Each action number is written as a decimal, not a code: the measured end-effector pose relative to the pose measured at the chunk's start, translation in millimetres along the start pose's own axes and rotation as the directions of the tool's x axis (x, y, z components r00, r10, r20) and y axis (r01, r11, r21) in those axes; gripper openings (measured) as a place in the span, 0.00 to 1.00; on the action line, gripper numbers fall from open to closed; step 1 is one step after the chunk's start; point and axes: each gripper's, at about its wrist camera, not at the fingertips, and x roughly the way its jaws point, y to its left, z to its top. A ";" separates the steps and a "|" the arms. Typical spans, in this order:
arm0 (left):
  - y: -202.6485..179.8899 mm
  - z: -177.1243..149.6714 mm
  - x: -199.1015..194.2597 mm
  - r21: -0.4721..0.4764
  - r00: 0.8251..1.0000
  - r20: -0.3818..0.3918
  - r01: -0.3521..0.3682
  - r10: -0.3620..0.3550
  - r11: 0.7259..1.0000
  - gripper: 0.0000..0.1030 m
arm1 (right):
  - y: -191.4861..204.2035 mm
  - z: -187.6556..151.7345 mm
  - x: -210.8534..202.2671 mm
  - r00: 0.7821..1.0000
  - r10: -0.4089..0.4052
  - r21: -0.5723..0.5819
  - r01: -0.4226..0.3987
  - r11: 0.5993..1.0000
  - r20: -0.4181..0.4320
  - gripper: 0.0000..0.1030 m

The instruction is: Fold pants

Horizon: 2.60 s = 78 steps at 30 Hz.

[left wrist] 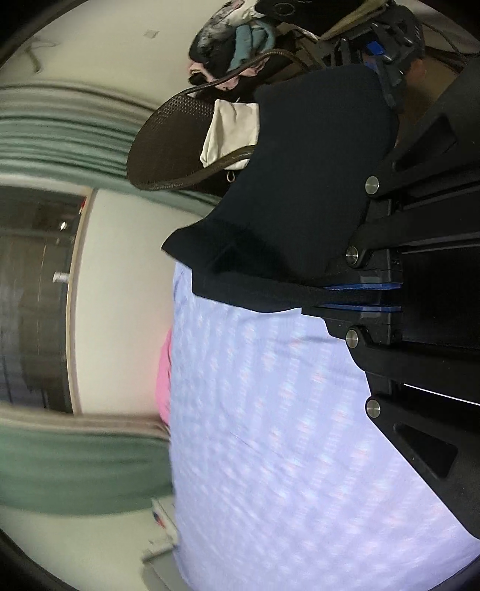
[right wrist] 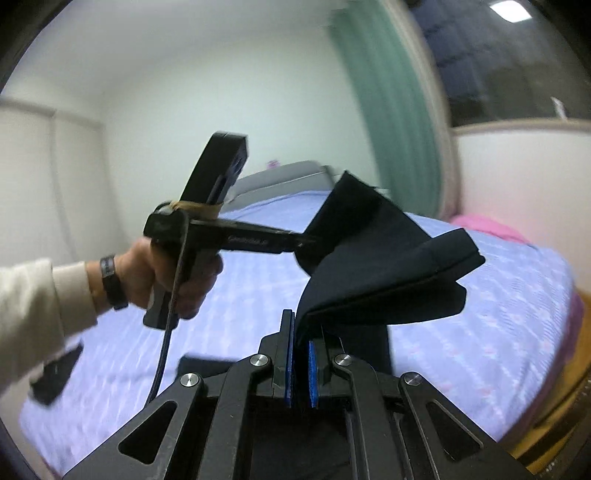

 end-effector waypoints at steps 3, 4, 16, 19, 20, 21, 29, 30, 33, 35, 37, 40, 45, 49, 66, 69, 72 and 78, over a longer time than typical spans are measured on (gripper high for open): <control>15.6 -55.5 -14.2 -0.056 0.998 -0.044 -0.042 0.040 0.998 0.07 | 34.0 -27.0 14.6 0.998 0.039 -0.098 -0.044 0.994 -0.054 0.07; 20.6 -71.2 -14.2 -0.071 0.997 -0.063 -0.053 0.048 0.996 0.07 | 46.7 -40.4 22.5 0.996 0.046 -0.139 -0.057 0.989 -0.080 0.07; 34.0 -177.1 -7.7 -0.140 0.982 -0.175 -0.098 0.073 0.985 0.09 | 96.7 -139.8 88.0 0.944 -0.054 -0.353 -0.068 0.933 -0.326 0.23; 27.1 -179.7 -16.2 -0.120 0.981 -0.172 -0.112 0.090 0.986 0.10 | 97.1 -148.8 90.8 0.931 -0.045 -0.346 -0.089 0.934 -0.362 0.41; 26.2 -181.5 -20.8 -0.118 0.980 -0.173 -0.119 0.098 0.986 0.10 | 99.6 -151.9 89.0 0.928 -0.034 -0.346 -0.104 0.933 -0.372 0.44; 26.5 -184.4 -26.1 -0.120 0.979 -0.174 -0.124 0.103 0.985 0.10 | 102.5 -154.9 86.0 0.928 -0.037 -0.357 -0.106 0.928 -0.371 0.46; 17.2 -208.9 -69.0 -0.106 0.955 -0.226 -0.220 0.192 0.970 0.10 | 109.9 -150.2 65.0 0.921 0.086 -0.269 -0.199 0.942 -0.381 0.57; 14.6 -210.1 -74.0 -0.112 0.953 -0.231 -0.229 0.199 0.967 0.10 | 107.6 -146.3 59.3 0.922 0.100 -0.241 -0.200 0.950 -0.373 0.57; 6.7 -209.7 -87.2 -0.130 0.949 -0.220 -0.257 0.225 0.958 0.15 | 91.2 -128.3 52.1 0.934 0.098 -0.196 -0.173 0.965 -0.342 0.57; -6.0 -205.1 -98.2 -0.150 0.948 -0.181 -0.291 0.263 0.945 0.24 | 84.2 -116.1 49.7 0.943 0.093 -0.186 -0.158 0.970 -0.318 0.57; -22.0 -203.9 -106.3 -0.155 0.941 -0.140 -0.329 0.309 0.931 0.41 | 74.9 -102.7 46.9 0.955 0.075 -0.185 -0.132 0.974 -0.286 0.57; -50.2 -207.3 -115.0 -0.177 0.913 -0.094 -0.407 0.396 0.896 0.61 | 63.4 -93.6 39.9 0.967 0.046 -0.180 -0.093 0.979 -0.252 0.58; -86.0 -221.9 -112.1 -0.264 0.840 -0.127 -0.541 0.527 0.799 0.61 | 41.9 -84.9 40.6 0.974 0.003 -0.157 -0.040 0.987 -0.229 0.64; -106.3 -232.9 -95.2 -0.360 0.794 -0.205 -0.605 0.572 0.710 0.61 | 28.1 -86.1 43.7 0.969 -0.058 -0.157 0.020 0.987 -0.240 0.65; -129.7 -254.8 -30.2 -0.622 0.754 -0.288 -0.616 0.591 0.483 0.35 | -37.3 -82.3 26.3 0.934 -0.166 0.007 0.177 0.984 -0.315 0.65; -125.1 -262.4 -25.9 -0.648 0.745 -0.297 -0.616 0.597 0.447 0.25 | -47.4 -83.1 30.8 0.927 -0.162 0.046 0.188 0.981 -0.337 0.65; -130.4 -265.9 -27.1 -0.673 0.751 -0.290 -0.601 0.593 0.431 0.23 | -56.4 -83.2 32.7 0.919 -0.169 0.070 0.206 0.976 -0.356 0.65; -155.1 -277.9 -26.5 -0.666 0.741 -0.295 -0.612 0.603 0.426 0.15 | -67.7 -79.3 32.9 0.908 -0.175 0.084 0.222 0.971 -0.380 0.65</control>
